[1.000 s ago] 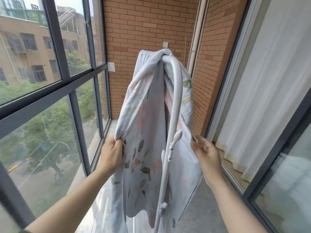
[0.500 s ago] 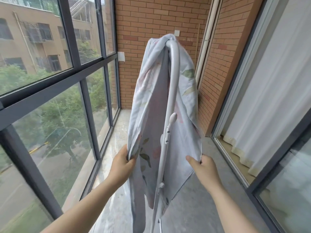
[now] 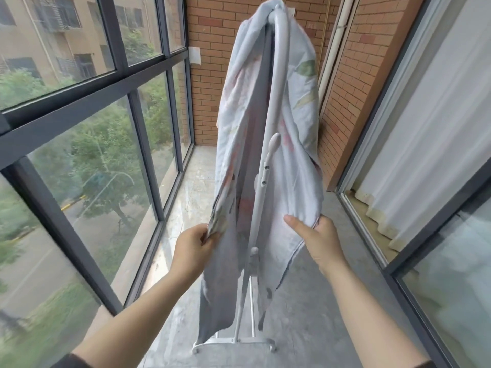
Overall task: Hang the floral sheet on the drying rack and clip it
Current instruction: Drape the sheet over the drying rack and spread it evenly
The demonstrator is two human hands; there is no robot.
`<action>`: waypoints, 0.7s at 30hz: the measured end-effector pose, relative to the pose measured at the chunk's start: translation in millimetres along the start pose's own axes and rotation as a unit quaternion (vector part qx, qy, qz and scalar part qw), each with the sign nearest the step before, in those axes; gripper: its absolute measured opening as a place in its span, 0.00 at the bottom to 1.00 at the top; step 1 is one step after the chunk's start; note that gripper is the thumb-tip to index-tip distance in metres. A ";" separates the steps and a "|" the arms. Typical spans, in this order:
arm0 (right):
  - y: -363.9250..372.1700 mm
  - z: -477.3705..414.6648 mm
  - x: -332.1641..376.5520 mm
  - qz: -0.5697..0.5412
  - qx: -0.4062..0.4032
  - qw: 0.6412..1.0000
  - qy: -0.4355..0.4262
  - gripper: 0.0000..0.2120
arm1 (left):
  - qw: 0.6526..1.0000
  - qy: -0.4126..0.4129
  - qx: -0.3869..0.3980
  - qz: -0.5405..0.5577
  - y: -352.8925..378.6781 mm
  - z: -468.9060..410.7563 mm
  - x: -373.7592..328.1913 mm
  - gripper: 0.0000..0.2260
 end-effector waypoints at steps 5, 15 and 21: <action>8.7 30.2 13.7 0.051 -0.062 0.995 -0.064 0.01 | 0.999 0.005 0.029 -0.025 -5.1 9.7 7.3 0.21; 29.7 58.2 19.8 0.128 -0.098 0.980 -0.113 0.13 | 0.991 -0.060 0.117 0.032 4.2 58.0 48.8 0.20; 30.7 64.1 7.9 0.235 -0.081 0.963 -0.103 0.10 | 0.996 -0.033 0.075 0.044 -7.3 45.6 29.5 0.13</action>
Point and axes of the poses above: each hand's wrist, its own z-axis away from the middle knuckle, its own y-axis out of the palm, x = y × z, the point moved 3 cm from there along -z, towards the middle knuckle, and after that the axes turned 7 degrees about -z, right-handed, at the moved point
